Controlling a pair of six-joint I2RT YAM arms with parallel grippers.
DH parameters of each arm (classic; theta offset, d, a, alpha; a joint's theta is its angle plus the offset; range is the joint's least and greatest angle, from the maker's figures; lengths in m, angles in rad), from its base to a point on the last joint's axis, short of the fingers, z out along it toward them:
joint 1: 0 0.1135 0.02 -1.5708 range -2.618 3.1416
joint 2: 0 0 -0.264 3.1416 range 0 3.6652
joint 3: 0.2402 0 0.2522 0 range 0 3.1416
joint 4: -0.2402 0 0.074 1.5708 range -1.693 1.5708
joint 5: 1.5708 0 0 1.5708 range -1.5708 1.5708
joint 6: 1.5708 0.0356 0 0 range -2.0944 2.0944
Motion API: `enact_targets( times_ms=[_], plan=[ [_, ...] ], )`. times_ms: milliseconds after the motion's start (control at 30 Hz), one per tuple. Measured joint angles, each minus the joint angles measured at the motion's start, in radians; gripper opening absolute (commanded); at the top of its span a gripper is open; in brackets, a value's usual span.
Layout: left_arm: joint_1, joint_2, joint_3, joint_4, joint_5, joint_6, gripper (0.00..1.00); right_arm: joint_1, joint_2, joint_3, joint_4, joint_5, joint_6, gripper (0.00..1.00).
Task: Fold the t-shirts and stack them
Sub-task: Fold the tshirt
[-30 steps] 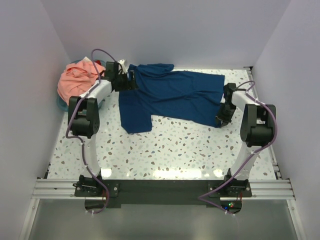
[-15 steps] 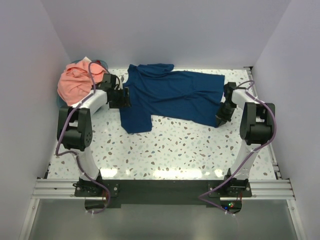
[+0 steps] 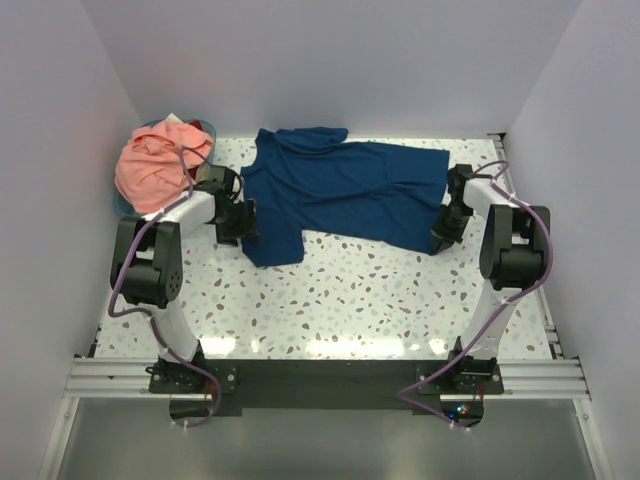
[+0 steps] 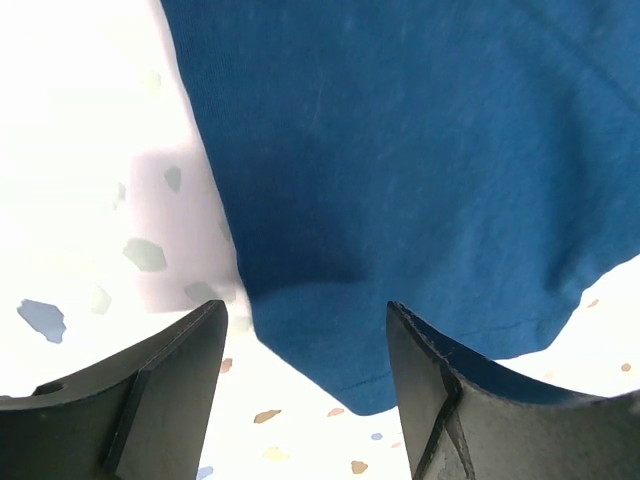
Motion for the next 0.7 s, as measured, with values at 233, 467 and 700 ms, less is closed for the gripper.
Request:
enact_targets(
  times_ms=[233,467,700],
  plan=[
    [0.0,0.0,-0.034,-0.011,0.024,-0.018,0.45,0.0,0.0,-0.001,0.002,-0.001,-0.006,0.05],
    [0.0,-0.001,-0.051,-0.007,0.059,-0.029,0.0,0.0,0.0,-0.002,0.004,-0.004,-0.01,0.03],
    [-0.001,-0.01,0.012,-0.113,0.06,-0.029,0.01,0.0,0.0,-0.002,0.003,-0.004,-0.012,0.0]
  ],
)
